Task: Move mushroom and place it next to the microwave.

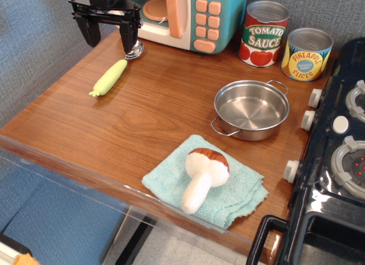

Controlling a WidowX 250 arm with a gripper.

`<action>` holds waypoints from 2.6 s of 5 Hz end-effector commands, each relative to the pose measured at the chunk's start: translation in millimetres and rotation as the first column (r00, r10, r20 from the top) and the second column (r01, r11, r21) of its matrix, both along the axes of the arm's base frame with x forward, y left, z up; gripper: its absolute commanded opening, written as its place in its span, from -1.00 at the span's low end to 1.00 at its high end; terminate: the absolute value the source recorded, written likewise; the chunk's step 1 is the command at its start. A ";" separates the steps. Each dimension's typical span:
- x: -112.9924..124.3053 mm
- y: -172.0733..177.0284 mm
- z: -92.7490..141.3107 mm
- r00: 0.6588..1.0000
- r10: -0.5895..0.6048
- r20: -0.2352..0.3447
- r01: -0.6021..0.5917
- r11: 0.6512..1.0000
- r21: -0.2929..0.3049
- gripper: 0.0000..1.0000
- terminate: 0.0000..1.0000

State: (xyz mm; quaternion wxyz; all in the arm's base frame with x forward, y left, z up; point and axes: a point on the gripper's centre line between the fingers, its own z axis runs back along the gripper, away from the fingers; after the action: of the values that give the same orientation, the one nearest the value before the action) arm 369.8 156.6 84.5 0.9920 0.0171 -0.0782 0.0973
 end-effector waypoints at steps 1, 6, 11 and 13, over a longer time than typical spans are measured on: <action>0.0 0.0 0.0 1.000 0.000 0.000 0.000 1.000 0.000 1.00 -1.00; -159.5 -188.7 5.2 0.993 -0.115 -0.026 0.112 0.990 -0.085 1.00 -1.00; -140.2 -215.3 -7.5 0.990 -0.138 0.008 0.138 0.984 -0.113 -1.00 -1.00; -88.9 -171.3 49.2 0.990 -0.025 0.135 0.048 0.984 -0.171 -1.00 -1.00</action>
State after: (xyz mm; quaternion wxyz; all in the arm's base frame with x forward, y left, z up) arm 282.3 -18.4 120.7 0.9863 -0.0743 -0.1164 0.0904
